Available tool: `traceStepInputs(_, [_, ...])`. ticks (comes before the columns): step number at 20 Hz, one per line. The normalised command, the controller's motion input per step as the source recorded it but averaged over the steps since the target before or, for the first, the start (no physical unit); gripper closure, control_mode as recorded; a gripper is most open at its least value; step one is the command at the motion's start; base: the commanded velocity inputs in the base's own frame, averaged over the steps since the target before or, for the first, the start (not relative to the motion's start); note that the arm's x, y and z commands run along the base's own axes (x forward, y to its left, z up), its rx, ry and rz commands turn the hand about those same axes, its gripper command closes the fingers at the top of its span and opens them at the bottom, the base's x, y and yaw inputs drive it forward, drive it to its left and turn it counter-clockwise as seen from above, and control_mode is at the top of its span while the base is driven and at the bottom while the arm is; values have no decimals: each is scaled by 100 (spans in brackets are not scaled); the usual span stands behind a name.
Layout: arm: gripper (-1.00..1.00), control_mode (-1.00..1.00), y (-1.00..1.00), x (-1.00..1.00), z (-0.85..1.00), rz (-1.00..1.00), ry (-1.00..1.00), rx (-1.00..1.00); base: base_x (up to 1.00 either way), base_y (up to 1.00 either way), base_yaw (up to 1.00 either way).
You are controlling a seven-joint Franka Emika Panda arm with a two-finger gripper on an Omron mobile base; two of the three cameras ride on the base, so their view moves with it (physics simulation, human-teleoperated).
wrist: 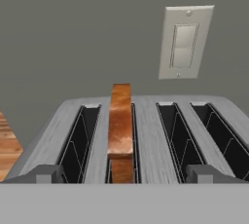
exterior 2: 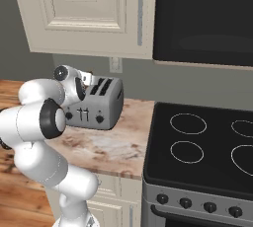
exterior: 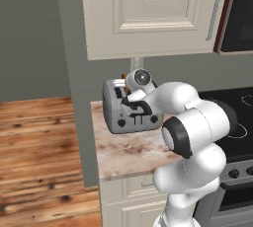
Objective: Start the toaster. Once the lever pops up, take the bread to the plate on the dining counter.
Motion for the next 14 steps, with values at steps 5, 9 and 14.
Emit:
traceStepInputs(5, [-100,-100,1,7,0,0,0,0,0,0,0])
traceStepInputs(9, [-100,-100,0,12,0,0,0,0,0,0,0])
traceStepInputs(14, [-100,-100,0,20,0,0,0,0,0,0,0])
